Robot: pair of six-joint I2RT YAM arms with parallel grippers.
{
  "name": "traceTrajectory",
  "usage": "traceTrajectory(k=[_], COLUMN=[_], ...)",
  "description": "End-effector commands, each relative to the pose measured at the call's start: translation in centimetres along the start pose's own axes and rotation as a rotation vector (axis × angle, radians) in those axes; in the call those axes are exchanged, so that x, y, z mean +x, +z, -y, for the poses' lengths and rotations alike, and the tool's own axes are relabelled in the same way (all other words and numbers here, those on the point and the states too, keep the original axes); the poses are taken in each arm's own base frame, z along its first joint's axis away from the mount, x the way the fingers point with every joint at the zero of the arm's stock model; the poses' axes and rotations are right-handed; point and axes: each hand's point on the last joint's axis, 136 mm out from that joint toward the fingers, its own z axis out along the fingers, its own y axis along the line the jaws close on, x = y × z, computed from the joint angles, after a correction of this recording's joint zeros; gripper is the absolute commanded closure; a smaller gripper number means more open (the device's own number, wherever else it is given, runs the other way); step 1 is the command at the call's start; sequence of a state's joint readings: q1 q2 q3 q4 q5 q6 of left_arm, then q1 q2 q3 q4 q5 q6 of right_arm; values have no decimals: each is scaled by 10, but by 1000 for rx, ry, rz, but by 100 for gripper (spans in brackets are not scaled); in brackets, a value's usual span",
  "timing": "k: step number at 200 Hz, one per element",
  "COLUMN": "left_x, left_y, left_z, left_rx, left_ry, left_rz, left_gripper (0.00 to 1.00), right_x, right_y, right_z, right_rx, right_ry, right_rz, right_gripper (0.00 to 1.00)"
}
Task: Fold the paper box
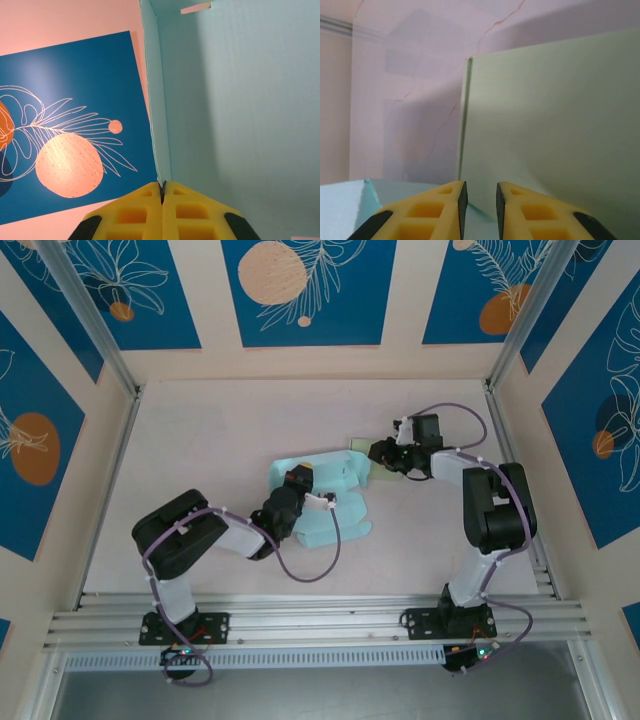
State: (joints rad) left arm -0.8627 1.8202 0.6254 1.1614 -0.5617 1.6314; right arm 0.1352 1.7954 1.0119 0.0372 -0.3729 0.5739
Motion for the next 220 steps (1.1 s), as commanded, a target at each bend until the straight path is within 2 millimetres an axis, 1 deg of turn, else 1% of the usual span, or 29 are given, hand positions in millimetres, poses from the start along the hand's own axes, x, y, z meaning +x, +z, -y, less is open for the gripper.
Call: traceTrajectory(k=[1, 35, 57, 75, 93, 119, 171, 187, 220], left_x=[-5, -2, -1, -2, -2, -2, -1, -1, -1], left_y=[2, 3, 3, 3, 4, 7, 5, 6, 9], left_z=[-5, -6, -4, 4, 13, 25, 20, 19, 19], left_rx=[-26, -25, -21, -4, 0, 1, 11, 8, 9], left_ry=[-9, -22, -32, -34, -14, 5, -46, -47, -35], left_rz=[6, 3, 5, 8, -3, -17, -2, 1, 7], left_gripper=[100, 100, 100, 100, 100, 100, 100, 100, 100], right_x=[11, 27, 35, 42, 47, 50, 57, 59, 61], right_y=[2, -3, -3, -4, -5, -4, -1, 1, 0], right_z=[-13, -15, -15, -13, -12, -18, -28, -27, -25], right_rx=[-70, -94, -96, -91, -96, -128, -140, -124, -108], right_ry=[-67, -110, -126, -137, -148, -178, -246, -262, -281], right_rz=[-16, -6, -3, 4, 12, 1, -13, -13, -4], right_gripper=[74, 74, 70, 67, 65, 64, 61, 61, 55])
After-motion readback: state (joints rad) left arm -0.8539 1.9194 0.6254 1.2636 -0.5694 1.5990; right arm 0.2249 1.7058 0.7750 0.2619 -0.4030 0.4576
